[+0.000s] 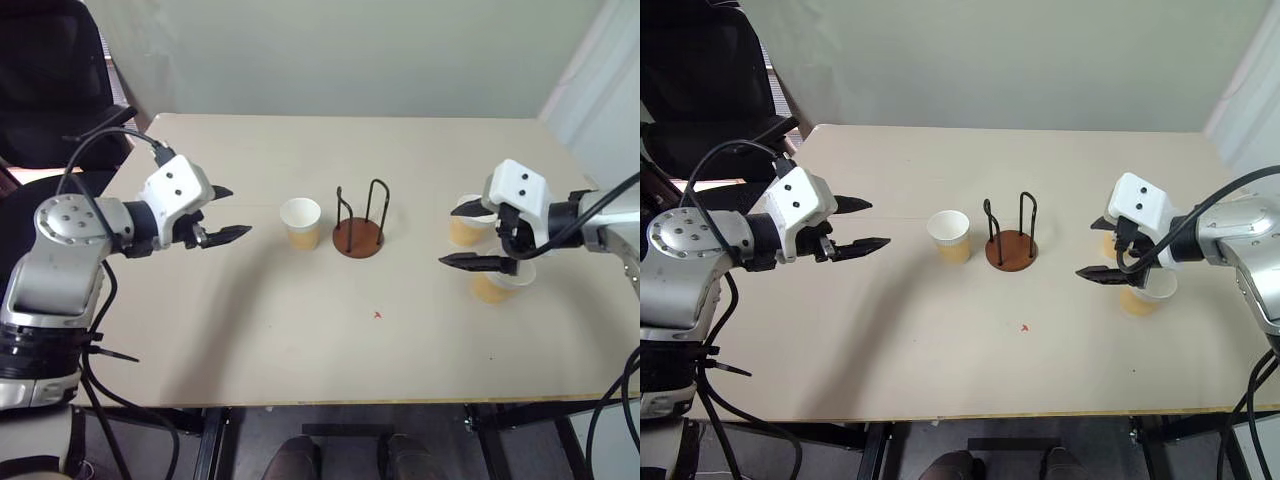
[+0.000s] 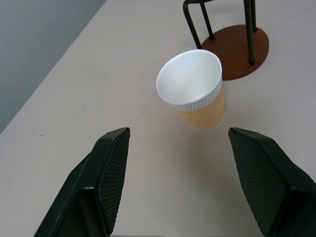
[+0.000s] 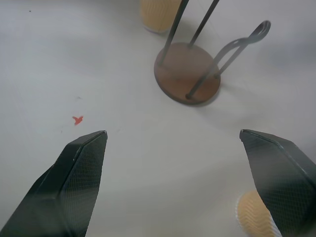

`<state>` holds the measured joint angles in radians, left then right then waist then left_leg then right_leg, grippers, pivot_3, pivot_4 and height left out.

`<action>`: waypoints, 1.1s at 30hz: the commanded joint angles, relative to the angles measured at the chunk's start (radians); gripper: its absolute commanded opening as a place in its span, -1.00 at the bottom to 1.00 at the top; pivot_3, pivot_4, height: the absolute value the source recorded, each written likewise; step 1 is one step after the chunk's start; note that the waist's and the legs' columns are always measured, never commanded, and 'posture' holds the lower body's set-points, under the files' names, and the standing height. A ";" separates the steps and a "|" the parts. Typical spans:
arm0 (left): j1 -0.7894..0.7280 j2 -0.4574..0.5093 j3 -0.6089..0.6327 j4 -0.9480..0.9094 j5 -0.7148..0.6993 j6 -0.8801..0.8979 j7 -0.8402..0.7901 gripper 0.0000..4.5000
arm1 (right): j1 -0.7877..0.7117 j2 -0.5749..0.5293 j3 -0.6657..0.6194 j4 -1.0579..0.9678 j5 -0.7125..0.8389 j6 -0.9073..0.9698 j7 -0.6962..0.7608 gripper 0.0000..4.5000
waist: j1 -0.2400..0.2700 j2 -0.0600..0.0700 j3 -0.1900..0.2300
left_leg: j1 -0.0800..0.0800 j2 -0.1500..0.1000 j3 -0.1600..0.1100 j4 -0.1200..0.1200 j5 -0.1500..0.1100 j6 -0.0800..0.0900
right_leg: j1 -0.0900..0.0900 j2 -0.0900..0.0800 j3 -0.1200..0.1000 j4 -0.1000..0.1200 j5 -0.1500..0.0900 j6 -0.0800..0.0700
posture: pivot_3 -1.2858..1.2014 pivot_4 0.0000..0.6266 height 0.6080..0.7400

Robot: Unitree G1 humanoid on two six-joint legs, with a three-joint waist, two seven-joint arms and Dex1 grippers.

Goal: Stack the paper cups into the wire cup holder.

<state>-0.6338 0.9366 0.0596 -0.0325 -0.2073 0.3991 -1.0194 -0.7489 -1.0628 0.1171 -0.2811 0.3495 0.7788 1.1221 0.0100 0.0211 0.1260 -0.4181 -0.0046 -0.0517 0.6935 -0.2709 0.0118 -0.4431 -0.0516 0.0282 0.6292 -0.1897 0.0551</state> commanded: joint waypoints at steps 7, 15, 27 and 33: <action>-0.090 -0.025 -0.039 0.033 -0.008 -0.028 -0.038 0.53 | 0.013 0.008 -0.090 -0.056 0.046 0.061 -0.046 0.98 | 0.000 0.000 0.000 | 0.000 0.000 0.000 0.000 0.000 0.000 | 0.000 0.000 0.000 -0.001 0.000 0.000 | 0.03 -0.52 1.00; -0.190 -0.050 -0.109 0.104 -0.024 -0.051 -0.167 0.53 | 0.004 0.086 -0.147 -0.086 0.153 0.198 -0.119 0.98 | 0.000 0.000 0.000 | 0.000 0.000 0.000 0.000 0.000 0.000 | 0.000 0.000 0.000 -0.001 0.000 0.000 | 0.03 -0.52 1.00; -0.152 -0.044 -0.095 0.077 -0.013 -0.041 -0.141 0.53 | -0.069 0.232 0.005 0.080 0.048 0.151 -0.224 0.98 | -0.007 0.000 0.000 | 0.000 0.000 0.000 0.000 0.000 0.000 | -0.001 0.000 0.000 -0.001 0.000 0.000 | 0.03 -0.52 1.00; -0.123 -0.036 -0.075 0.045 -0.019 -0.015 -0.121 0.53 | -0.124 0.293 0.080 0.184 -0.023 0.096 -0.227 0.98 | -0.007 0.000 0.000 | -0.001 0.000 0.000 0.000 0.000 0.000 | -0.001 0.000 0.000 -0.001 0.000 0.000 | 0.03 -0.52 1.00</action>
<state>-0.7540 0.8831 -0.0563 0.0521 -0.2135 0.3810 -1.1521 -0.8395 -0.7771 0.1932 -0.1043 0.3494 0.9058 0.9042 0.0031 0.0211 0.1259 -0.4189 -0.0045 -0.0519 0.6928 -0.2710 0.0121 -0.4445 -0.0515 0.0281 0.6281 -0.1896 0.0551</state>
